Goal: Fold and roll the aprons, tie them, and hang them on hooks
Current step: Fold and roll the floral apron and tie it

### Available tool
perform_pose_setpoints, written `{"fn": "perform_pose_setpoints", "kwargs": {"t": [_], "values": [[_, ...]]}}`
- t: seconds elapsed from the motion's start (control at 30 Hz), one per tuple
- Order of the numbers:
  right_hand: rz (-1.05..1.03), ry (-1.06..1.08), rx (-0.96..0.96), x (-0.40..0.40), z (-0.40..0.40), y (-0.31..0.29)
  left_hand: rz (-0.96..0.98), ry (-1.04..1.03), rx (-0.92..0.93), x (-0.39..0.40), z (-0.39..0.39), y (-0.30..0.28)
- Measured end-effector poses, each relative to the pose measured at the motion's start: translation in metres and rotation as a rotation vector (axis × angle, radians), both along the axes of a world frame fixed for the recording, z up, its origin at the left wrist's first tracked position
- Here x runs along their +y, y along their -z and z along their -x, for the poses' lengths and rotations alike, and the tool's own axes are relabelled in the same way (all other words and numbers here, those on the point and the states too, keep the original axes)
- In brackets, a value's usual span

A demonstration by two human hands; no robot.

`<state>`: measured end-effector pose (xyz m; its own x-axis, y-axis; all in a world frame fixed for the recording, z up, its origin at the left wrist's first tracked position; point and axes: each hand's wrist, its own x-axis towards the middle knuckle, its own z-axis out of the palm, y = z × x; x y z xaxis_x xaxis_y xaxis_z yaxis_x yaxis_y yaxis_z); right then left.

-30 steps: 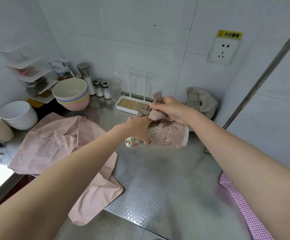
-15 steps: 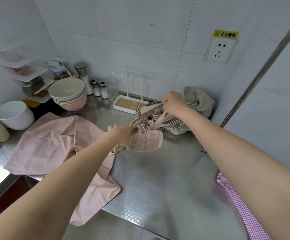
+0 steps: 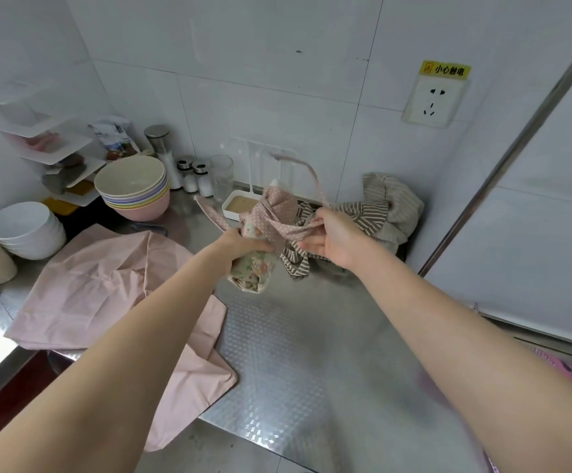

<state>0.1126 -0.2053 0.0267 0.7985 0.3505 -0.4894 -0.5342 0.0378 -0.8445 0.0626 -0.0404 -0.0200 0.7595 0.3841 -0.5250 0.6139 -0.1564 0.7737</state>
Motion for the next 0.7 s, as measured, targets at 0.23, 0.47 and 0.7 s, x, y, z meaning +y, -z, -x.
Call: {"fn": "perform_pose_setpoints", "kwargs": {"t": [0.23,0.47,0.7], "values": [[-0.199,0.048,0.228,-0.002,0.004,0.031,0.329,0.010,-0.173,-0.009,0.000,-0.010],[0.050,-0.140,0.235,-0.010,0.008,0.042,0.310,0.248,-0.211,-0.007,0.003,-0.029],[-0.044,-0.199,0.262,-0.029,-0.009,0.035,0.112,0.102,-0.199,0.002,-0.003,-0.021]]}}
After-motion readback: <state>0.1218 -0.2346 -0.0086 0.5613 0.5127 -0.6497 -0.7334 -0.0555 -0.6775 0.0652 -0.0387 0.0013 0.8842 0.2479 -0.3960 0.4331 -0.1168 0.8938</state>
